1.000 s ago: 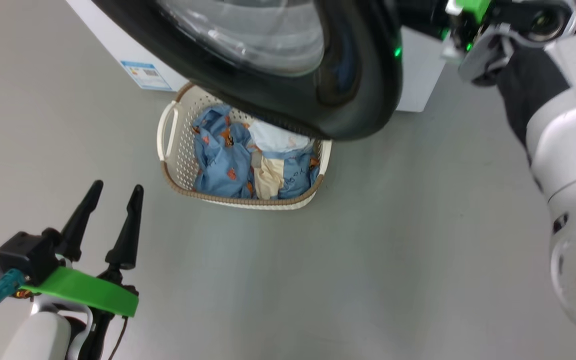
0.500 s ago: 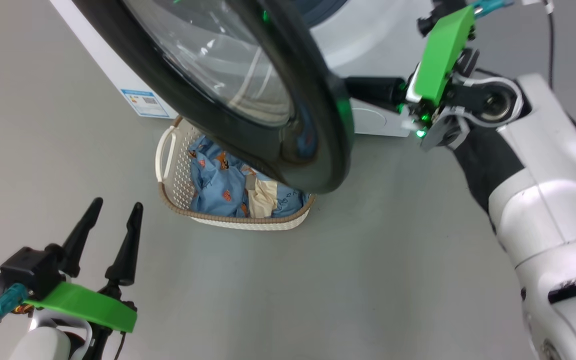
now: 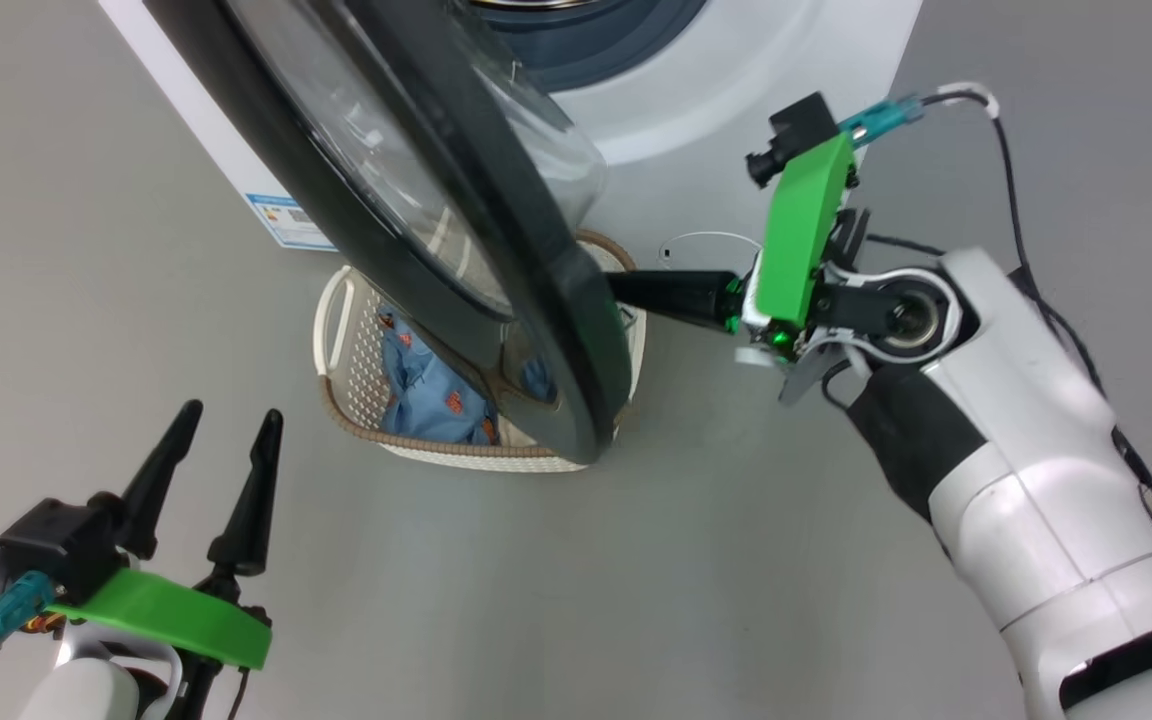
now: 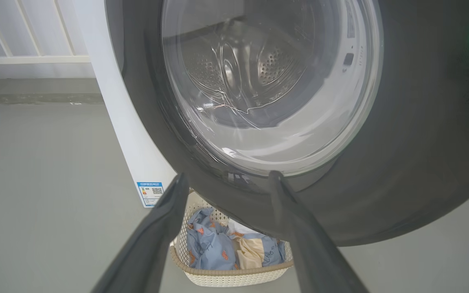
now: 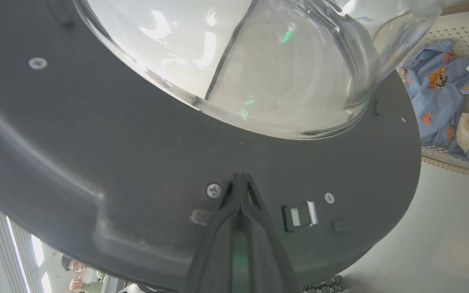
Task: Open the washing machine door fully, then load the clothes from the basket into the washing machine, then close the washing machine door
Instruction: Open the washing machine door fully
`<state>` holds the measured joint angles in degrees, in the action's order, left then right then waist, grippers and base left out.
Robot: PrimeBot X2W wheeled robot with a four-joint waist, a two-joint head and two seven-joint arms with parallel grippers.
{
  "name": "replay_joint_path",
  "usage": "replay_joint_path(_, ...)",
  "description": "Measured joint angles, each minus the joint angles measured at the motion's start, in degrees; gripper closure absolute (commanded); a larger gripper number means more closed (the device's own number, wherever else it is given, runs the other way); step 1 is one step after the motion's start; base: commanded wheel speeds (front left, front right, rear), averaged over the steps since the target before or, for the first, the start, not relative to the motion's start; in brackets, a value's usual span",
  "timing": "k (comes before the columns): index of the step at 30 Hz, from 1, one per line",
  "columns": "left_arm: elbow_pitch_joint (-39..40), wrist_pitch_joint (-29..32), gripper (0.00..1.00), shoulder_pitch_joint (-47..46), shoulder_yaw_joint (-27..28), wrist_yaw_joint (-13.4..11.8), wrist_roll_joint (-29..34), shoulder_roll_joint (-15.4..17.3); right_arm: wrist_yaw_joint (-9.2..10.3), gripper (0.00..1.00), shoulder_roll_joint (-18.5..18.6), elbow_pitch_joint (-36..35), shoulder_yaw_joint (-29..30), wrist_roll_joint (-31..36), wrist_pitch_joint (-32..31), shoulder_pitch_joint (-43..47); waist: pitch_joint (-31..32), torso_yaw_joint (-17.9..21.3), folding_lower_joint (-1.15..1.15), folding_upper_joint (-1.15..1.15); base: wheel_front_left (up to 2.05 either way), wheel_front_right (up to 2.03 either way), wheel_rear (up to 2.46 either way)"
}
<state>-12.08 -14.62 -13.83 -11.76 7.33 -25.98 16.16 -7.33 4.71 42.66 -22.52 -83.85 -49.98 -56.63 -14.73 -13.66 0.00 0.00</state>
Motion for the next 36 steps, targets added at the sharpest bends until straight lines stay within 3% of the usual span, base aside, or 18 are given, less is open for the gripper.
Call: replay_joint_path(36,-0.05,0.00,0.00,-0.10,-0.04,0.00,-0.02,-0.42,0.00,1.00,0.32,-4.63,-33.76,-29.05,18.68,-0.94,-0.68,-1.98,0.00,0.00,0.00,0.00,0.00)
